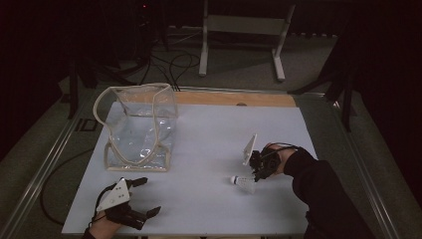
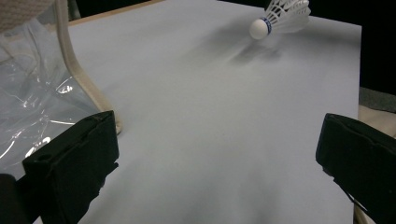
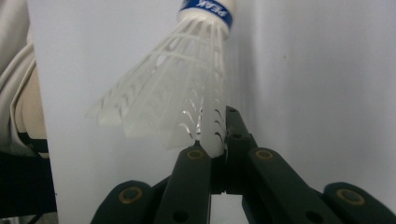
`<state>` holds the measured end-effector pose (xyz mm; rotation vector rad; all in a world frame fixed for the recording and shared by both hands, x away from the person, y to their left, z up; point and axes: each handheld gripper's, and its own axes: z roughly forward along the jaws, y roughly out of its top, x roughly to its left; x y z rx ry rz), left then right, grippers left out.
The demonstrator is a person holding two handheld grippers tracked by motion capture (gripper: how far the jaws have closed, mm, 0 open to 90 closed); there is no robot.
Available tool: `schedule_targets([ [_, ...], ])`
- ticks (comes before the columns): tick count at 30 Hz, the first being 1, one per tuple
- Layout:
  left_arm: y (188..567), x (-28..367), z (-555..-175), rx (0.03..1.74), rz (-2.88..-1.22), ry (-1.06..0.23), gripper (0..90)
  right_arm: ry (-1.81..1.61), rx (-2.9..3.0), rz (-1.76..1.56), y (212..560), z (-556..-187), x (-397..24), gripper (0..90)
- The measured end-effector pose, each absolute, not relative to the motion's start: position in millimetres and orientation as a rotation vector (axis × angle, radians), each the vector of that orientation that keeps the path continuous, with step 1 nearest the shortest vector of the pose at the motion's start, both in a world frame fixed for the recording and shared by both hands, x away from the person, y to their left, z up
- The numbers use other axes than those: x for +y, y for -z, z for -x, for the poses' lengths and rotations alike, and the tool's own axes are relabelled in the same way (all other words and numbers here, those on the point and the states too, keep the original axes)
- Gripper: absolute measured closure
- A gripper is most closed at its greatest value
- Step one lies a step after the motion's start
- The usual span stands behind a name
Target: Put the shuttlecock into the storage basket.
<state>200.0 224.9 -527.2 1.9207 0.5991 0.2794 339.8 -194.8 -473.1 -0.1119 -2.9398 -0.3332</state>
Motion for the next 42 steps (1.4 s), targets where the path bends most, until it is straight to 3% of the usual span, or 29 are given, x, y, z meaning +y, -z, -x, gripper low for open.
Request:
schedule_targets([
  [18, 518.5, 222.7, -202.9, 0.553, -1.973, -0.212, 0.4, 0.355, -2.921, -0.012, 458.5, -331.3, -180.4, 90.0],
  [42, 447.0, 204.8, -213.9, 0.385, -2.098, -0.059, 0.4, 0.333, -2.901, -0.032, 451.4, -325.9, -180.3, 90.0],
])
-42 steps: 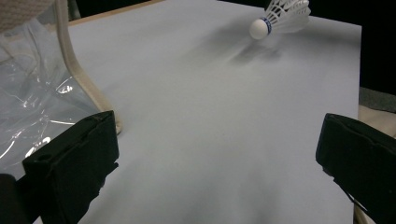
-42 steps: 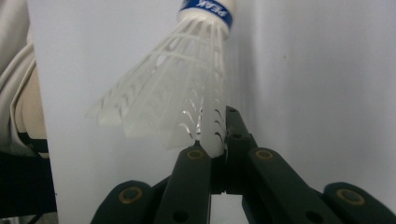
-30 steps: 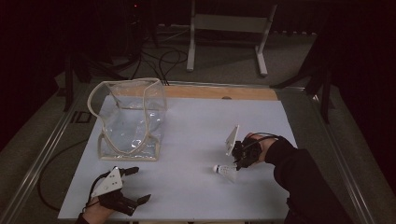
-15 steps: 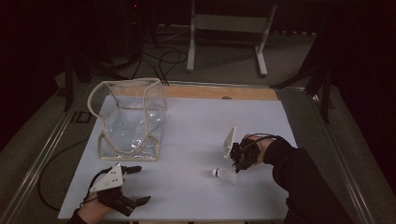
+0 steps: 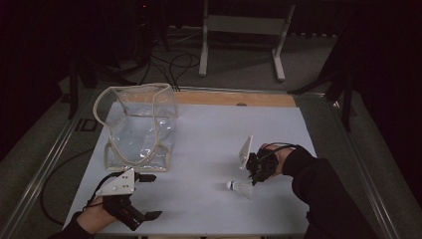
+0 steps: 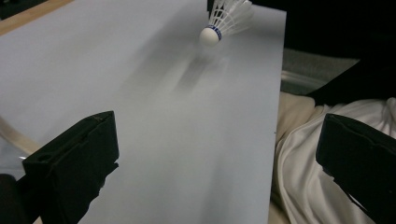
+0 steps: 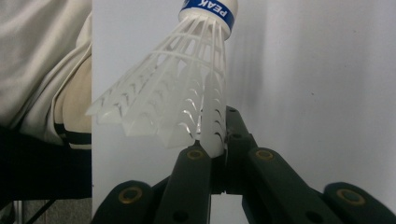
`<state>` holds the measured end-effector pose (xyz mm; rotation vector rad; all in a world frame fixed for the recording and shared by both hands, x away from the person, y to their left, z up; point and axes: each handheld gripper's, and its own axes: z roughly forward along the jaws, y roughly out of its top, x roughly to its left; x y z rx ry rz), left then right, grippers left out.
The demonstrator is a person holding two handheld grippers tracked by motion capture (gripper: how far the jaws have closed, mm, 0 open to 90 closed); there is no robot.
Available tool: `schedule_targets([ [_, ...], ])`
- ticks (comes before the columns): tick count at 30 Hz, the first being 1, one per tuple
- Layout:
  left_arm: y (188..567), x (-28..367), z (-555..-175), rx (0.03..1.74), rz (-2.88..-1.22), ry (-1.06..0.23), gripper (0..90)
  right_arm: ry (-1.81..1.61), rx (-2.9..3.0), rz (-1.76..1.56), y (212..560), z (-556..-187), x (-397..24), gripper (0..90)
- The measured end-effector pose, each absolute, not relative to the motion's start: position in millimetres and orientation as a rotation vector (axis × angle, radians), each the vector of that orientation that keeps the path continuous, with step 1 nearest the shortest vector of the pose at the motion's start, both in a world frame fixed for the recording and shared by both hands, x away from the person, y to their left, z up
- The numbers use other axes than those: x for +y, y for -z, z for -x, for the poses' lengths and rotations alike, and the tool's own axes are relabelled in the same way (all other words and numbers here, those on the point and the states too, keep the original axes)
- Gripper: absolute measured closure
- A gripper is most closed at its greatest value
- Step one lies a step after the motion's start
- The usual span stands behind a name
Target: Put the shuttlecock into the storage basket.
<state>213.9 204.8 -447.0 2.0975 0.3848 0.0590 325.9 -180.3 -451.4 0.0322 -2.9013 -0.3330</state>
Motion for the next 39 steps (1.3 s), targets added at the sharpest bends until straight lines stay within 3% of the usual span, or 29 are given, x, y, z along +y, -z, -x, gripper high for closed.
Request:
schedule_targets([
  [23, 377.8, 163.9, -241.9, 0.252, -2.287, -0.043, 0.4, 0.353, -2.894, -0.035, 445.7, -324.0, -183.9, 90.0],
  [39, 362.8, 127.1, -262.5, 0.154, -2.403, -0.025, 0.4, 0.352, -2.888, -0.055, 444.9, -323.7, -179.4, 90.0],
])
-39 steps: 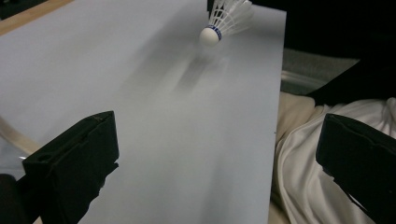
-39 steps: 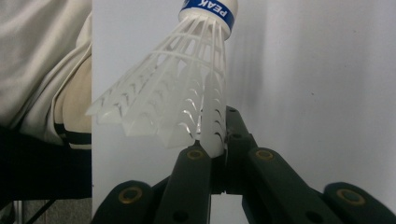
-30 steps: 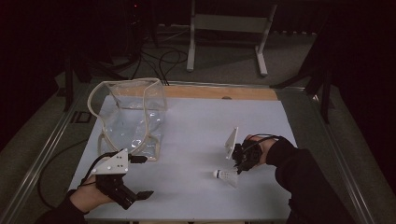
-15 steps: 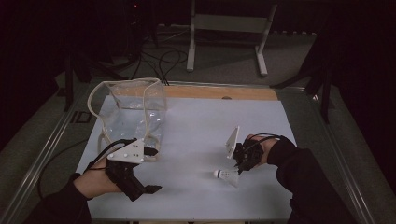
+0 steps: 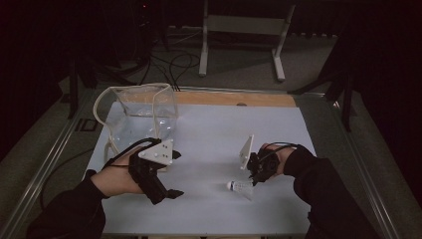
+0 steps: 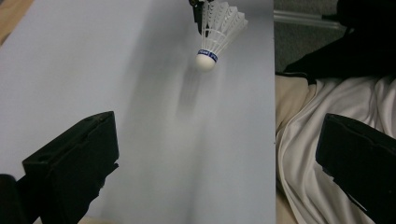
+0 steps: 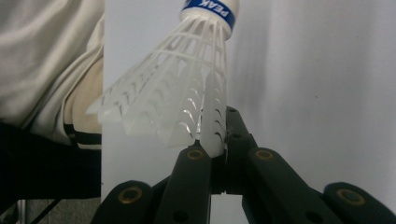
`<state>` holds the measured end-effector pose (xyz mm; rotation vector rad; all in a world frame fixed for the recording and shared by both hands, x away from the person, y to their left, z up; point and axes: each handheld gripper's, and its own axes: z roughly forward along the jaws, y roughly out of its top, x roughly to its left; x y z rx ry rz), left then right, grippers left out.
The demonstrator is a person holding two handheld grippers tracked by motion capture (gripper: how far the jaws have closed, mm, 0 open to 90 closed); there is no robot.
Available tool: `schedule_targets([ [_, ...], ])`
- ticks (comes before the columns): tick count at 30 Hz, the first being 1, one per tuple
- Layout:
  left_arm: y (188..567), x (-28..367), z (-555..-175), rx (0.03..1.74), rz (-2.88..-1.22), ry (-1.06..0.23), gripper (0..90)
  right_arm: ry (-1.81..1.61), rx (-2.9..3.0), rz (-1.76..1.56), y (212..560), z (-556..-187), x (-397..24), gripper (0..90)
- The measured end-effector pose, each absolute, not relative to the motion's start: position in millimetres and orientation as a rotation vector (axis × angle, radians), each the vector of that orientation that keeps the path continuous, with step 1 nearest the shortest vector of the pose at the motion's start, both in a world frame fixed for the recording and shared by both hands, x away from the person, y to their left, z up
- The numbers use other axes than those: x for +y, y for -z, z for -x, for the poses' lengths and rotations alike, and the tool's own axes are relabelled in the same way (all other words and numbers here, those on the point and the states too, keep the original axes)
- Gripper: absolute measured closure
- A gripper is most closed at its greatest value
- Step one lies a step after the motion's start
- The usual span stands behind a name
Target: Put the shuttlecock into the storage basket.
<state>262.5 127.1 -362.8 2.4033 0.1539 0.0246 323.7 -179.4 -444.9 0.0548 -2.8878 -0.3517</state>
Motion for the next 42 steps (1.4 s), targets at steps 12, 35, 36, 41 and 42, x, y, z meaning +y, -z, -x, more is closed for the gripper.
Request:
schedule_targets([
  [12, 373.1, 94.3, -267.4, 0.073, -2.452, 0.011, 0.4, 0.378, -2.882, -0.077, 443.0, -323.0, -172.0, 90.0],
  [35, 407.6, 51.5, -273.0, 0.002, -2.516, 0.044, 3.0, 0.4, -2.864, -0.123, 443.1, -319.6, -166.6, 90.0],
  [36, 408.7, 50.0, -273.4, -0.006, -2.513, 0.052, 3.8, 0.399, -2.864, -0.123, 443.0, -319.4, -166.5, 90.0],
  [41, 414.5, 42.1, -274.7, -0.027, -2.504, 0.049, 8.0, 0.399, -2.858, -0.121, 442.4, -318.2, -166.4, 90.0],
  [42, 415.5, 40.6, -274.6, -0.033, -2.504, 0.056, 8.9, 0.4, -2.858, -0.121, 442.3, -318.2, -166.3, 90.0],
])
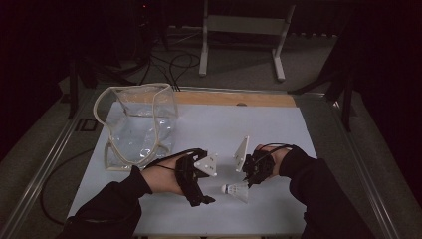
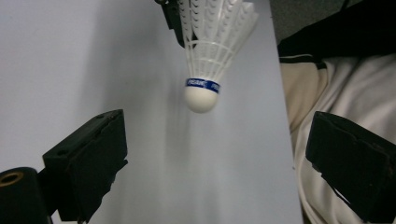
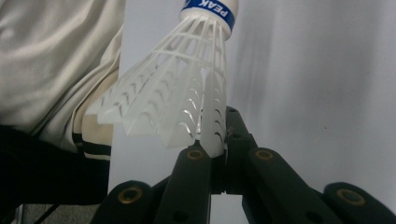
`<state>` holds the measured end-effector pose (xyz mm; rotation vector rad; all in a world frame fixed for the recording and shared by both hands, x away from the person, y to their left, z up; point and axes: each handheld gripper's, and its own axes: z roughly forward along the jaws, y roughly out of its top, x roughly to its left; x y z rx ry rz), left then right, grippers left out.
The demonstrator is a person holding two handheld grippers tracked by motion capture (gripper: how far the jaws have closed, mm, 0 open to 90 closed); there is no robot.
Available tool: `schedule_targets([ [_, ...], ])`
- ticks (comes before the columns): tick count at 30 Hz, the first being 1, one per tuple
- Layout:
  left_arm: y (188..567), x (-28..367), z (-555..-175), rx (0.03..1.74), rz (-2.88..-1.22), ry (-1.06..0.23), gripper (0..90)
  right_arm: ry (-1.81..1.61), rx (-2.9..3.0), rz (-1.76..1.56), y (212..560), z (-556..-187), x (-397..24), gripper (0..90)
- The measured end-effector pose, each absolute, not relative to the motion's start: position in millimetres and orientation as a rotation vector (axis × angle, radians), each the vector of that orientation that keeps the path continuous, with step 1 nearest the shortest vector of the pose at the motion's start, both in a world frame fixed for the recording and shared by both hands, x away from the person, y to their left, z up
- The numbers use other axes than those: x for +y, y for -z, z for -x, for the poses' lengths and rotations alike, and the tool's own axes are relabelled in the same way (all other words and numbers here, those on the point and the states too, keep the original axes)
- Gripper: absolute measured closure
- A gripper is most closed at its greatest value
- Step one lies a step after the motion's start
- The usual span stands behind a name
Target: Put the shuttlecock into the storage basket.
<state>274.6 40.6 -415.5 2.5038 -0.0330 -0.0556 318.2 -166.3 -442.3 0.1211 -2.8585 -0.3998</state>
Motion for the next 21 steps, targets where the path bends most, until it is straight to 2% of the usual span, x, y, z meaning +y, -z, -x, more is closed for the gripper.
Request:
schedule_targets([
  [5, 422.4, 33.6, -274.8, -0.058, -2.501, 0.049, 15.3, 0.415, -2.854, -0.139, 442.3, -317.6, -165.7, 90.0],
  [9, 428.1, 29.1, -275.0, -0.073, -2.512, 0.039, 17.1, 0.415, -2.851, -0.136, 442.6, -317.2, -165.3, 90.0],
  [21, 442.0, 20.9, -275.4, -0.093, -2.505, 0.045, 34.2, 0.418, -2.846, -0.135, 441.9, -316.4, -164.2, 90.0],
])
